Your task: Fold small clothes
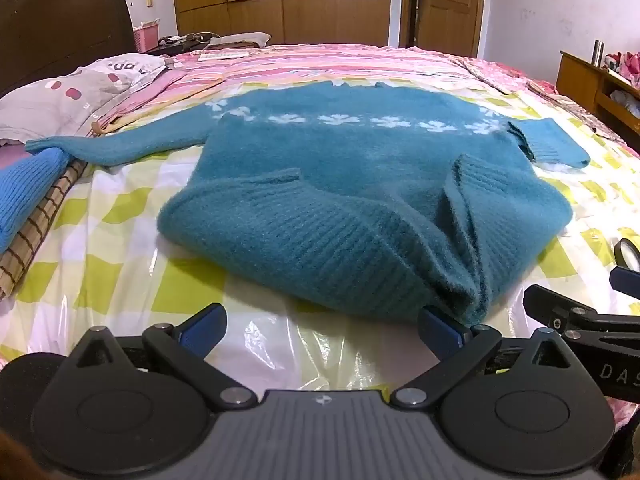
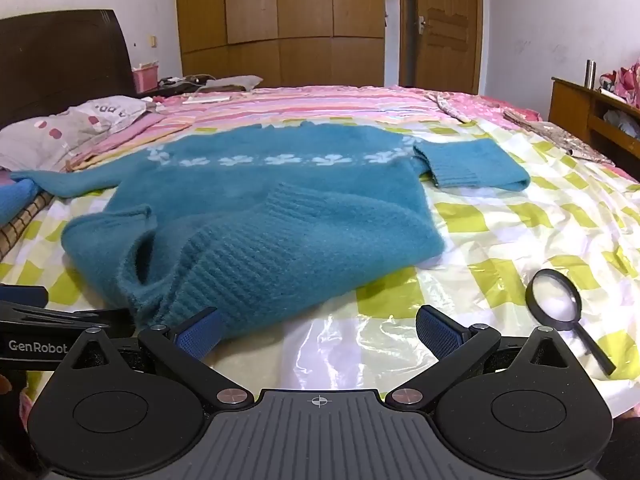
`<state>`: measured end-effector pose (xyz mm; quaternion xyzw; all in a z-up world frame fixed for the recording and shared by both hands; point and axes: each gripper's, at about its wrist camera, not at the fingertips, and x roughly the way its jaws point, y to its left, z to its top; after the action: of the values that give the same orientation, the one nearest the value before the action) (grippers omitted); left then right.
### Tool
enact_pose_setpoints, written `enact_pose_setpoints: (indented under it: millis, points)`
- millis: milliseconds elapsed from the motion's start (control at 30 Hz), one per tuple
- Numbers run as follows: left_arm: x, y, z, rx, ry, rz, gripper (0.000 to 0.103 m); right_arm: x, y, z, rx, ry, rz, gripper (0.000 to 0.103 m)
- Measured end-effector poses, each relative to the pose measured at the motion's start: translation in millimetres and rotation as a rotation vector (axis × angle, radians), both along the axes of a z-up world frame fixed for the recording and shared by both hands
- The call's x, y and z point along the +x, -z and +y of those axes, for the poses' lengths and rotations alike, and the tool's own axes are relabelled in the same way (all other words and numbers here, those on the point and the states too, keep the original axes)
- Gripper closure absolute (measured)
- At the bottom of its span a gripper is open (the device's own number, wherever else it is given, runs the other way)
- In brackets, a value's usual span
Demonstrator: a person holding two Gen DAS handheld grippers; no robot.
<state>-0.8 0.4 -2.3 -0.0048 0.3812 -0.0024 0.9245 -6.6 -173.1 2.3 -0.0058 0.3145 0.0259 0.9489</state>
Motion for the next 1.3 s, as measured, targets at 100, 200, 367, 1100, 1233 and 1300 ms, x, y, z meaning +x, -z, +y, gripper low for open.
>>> enact_pose_setpoints:
  millis: [100, 200, 367, 1100, 1233, 1300]
  points:
    - [0.2, -0.7, 0.2, -0.004, -0.002, 0.003, 0.0, -0.3, 0.5, 0.5, 0.006, -0.008, -0.001, 0.0]
    - [1.0, -1.2, 1.0, -0.009, -0.007, 0.005, 0.0, -2.3, -0.1, 1.8, 0.009, -0.024, -0.01, 0.0]
    - [0.9, -0.9, 3.1, -0.019, -0.012, 0.004, 0.0, -4.4, -1.3, 3.2, 0.022, -0.039, -0.027, 0.0]
    - [3.1, -0.6, 6.0, -0.045, -0.015, 0.011, 0.0, -2.6, -5.3, 7.4, -0.005, -0.045, -0.025, 0.0]
    - [4.1, 0.0, 6.4, -0.049, -0.012, 0.012, 0.0, -1.5, -4.7, 7.2, -0.008, -0.035, -0.015, 0.0]
    - [4.4, 0.6, 6.7, -0.048, -0.011, 0.014, 0.0, -1.1, -4.6, 7.8, -0.013, -0.033, -0.014, 0.0]
